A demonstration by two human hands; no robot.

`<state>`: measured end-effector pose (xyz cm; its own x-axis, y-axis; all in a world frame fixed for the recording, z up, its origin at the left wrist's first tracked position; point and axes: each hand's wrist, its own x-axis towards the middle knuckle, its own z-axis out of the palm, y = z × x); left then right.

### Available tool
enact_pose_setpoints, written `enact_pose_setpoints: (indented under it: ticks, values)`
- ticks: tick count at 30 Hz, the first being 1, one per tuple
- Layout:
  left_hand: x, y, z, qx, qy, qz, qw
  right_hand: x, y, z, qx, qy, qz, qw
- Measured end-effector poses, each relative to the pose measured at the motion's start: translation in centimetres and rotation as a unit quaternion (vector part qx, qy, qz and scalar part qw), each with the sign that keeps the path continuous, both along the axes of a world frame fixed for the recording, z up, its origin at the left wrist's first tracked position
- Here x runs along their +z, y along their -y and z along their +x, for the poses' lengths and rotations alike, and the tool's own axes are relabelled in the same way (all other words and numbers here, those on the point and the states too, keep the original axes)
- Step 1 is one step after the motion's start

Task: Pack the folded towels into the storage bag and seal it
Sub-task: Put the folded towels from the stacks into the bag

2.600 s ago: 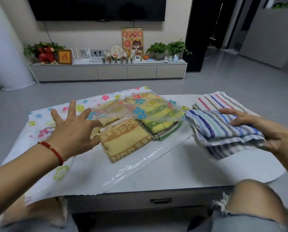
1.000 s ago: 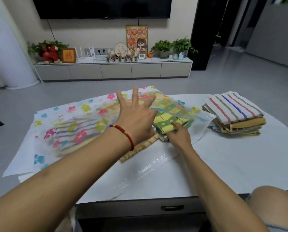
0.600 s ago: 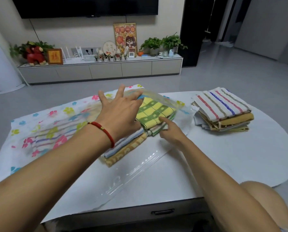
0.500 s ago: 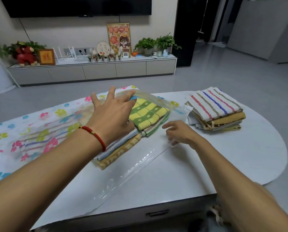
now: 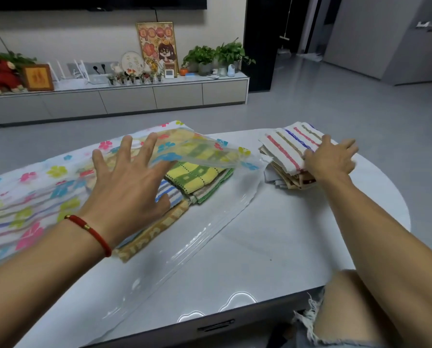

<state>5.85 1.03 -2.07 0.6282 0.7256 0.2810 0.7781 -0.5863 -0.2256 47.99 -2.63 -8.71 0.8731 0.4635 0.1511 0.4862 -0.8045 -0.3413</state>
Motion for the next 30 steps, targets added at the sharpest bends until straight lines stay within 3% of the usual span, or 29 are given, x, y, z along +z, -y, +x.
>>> enact_pose_setpoints:
  ticks: [2, 5, 9, 13, 16, 18, 23, 30]
  values:
    - [0.0, -0.1, 0.0, 0.003, -0.006, 0.003, 1.000, -0.1, -0.2, 2.0, 0.018, 0.040, -0.015, 0.999]
    - [-0.1, -0.2, 0.2, 0.005, -0.012, 0.004, 1.000, -0.2, -0.4, 4.6, 0.077, -0.015, -0.060, 0.995]
    - [-0.1, 0.1, 0.0, 0.011, -0.013, -0.005, 1.000, 0.7, -0.7, 5.3, 0.116, 0.036, -0.039, 0.992]
    - [-0.1, 0.9, -1.3, 0.031, 0.002, -0.026, 0.999, 3.7, -0.8, 5.8, 0.169, -0.143, -0.021, 0.975]
    - [-0.1, 2.0, -3.1, 0.058, 0.011, -0.038, 0.998, 6.0, 0.6, 5.1, 0.179, -0.365, -0.012, 0.913]
    - [-0.1, 2.8, -4.6, 0.075, 0.011, -0.052, 0.996, 6.6, 2.3, 3.6, 0.203, -0.453, 0.019, 0.868]
    - [0.0, 3.7, -9.3, 0.141, -0.012, -0.062, 0.988, 6.3, 8.3, -1.8, 0.256, -0.503, 0.133, 0.815]
    - [-1.0, 6.1, -15.5, 0.186, -0.047, -0.142, 0.971, 6.0, 14.2, -13.1, 0.329, -0.658, 0.151, 0.661]
